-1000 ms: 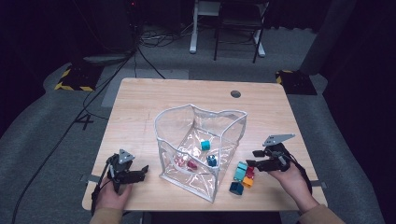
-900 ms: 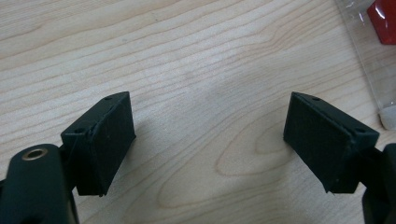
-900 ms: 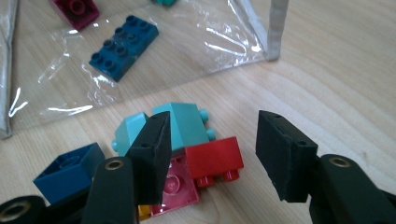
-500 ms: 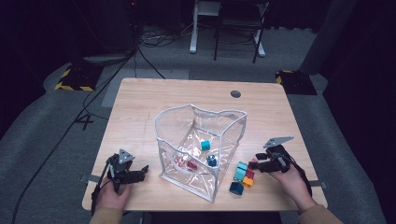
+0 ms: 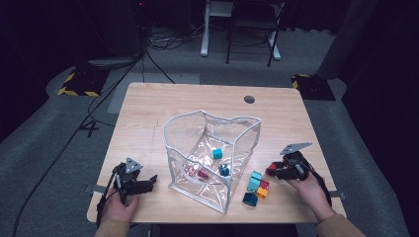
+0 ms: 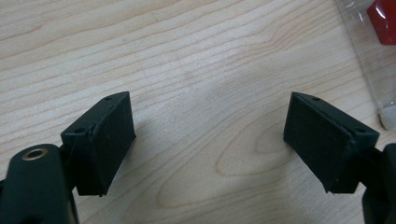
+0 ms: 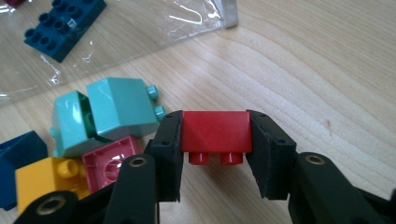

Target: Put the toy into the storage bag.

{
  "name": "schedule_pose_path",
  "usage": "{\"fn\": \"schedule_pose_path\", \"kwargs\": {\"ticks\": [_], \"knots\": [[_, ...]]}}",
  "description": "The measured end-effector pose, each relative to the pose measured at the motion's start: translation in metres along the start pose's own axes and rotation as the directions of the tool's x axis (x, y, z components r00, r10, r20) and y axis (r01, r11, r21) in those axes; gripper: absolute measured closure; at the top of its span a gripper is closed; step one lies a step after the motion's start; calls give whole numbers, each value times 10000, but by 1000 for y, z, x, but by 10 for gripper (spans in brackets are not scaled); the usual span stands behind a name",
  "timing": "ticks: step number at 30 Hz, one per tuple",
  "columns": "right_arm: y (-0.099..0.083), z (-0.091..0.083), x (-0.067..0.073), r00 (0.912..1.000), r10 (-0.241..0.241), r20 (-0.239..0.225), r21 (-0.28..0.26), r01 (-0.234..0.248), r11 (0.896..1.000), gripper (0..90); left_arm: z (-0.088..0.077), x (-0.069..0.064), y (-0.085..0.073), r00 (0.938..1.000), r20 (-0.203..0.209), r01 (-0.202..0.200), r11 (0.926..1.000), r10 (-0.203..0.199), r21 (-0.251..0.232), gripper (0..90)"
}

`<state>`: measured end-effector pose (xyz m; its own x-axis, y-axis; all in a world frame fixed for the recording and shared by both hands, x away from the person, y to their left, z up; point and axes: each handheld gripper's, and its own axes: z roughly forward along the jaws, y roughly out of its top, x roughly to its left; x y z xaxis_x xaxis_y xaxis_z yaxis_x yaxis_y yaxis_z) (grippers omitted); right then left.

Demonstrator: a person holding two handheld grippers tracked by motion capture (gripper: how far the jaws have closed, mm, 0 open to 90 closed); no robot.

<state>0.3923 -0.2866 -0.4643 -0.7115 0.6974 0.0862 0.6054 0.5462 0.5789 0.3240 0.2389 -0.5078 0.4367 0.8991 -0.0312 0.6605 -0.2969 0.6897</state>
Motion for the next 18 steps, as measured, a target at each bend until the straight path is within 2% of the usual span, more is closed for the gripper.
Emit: {"fn": "schedule_pose_path", "kwargs": {"ticks": [6,9,15,18], "knots": [[8,-12,7,9999,-117,-48,-151,117,9998,587,0,0,0,10000,5,3,10000,-3,-15,167],[14,-19,11,9996,-79,-263,-254,72,9997,587,0,0,0,10000,0,2,10000,-2,-6,168],[31,-41,21,9984,-300,-481,-523,275,9983,587,0,0,0,10000,5,4,10000,-4,-16,168],[40,-51,23,9971,-217,-732,-544,177,9984,588,0,0,0,10000,-14,10,10000,-10,-48,168]]}}
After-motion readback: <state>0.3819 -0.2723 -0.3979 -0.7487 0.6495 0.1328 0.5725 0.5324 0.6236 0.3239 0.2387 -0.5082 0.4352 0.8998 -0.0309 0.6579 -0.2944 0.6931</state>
